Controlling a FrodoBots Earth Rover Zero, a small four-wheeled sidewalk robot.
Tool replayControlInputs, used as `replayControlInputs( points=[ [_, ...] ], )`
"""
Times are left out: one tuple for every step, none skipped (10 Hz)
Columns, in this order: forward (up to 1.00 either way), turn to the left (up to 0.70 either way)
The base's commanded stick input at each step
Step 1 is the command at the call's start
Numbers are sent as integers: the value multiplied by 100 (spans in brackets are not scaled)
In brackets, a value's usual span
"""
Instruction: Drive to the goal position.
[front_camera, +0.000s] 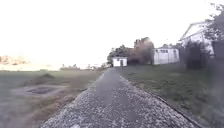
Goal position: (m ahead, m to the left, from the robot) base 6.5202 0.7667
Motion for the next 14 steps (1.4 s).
replayControlInputs(
  points=[
    [70,-14],
    [70,-14],
    [70,-14],
    [70,-14],
    [70,-14],
    [70,-14],
    [70,0],
    [70,0],
    [70,0],
    [70,0],
    [70,0],
    [70,0],
    [70,0],
    [70,0]
  ],
)
